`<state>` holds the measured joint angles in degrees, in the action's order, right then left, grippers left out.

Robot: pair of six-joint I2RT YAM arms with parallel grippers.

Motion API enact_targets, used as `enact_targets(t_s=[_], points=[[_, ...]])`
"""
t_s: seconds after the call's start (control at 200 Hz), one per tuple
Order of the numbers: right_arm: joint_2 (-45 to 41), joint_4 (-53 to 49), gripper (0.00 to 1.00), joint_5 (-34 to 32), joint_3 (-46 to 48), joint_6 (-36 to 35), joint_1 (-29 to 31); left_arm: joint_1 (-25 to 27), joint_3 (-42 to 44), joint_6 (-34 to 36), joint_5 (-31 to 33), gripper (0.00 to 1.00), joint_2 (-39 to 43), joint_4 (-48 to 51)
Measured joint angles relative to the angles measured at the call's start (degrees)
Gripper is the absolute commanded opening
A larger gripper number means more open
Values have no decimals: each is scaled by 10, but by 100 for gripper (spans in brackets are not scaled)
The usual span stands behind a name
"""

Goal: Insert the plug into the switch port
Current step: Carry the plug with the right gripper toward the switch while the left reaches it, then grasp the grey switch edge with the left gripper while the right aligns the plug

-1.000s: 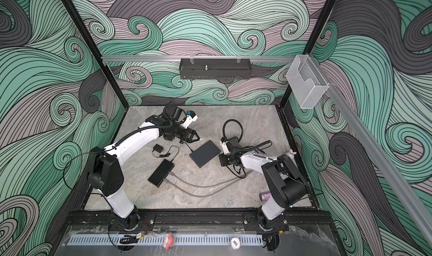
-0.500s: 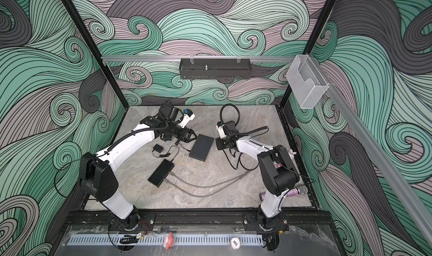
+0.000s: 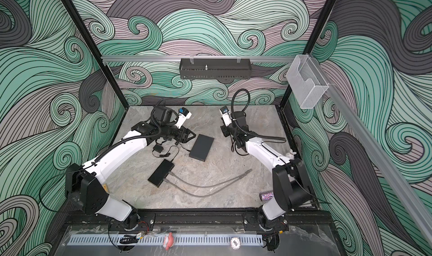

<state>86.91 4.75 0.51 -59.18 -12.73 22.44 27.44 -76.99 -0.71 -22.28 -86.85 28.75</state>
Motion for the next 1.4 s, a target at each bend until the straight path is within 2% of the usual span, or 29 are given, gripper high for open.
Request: enact_targets(t_s=[0.315,0.565,0.72,0.861,1.026,1.141,1.401], points=[[-23,-10,0,34,105,26,4,0,12,-5,-4,70,14,-31],[25,-24,0,104,80,-7,4,0,10,10,3,70,-8,-18],[47,-55,0,129,52,-14,5,-4,1,16,-1,69,-59,-9],[44,-72,0,139,30,6,6,-25,-22,20,-6,62,-129,3],[21,-46,0,134,64,63,7,-59,-82,18,-26,63,-231,6],[22,-63,0,130,66,95,12,-70,-149,17,-25,66,-291,15],[8,-81,0,130,66,158,21,-75,-240,21,-27,66,-361,19]])
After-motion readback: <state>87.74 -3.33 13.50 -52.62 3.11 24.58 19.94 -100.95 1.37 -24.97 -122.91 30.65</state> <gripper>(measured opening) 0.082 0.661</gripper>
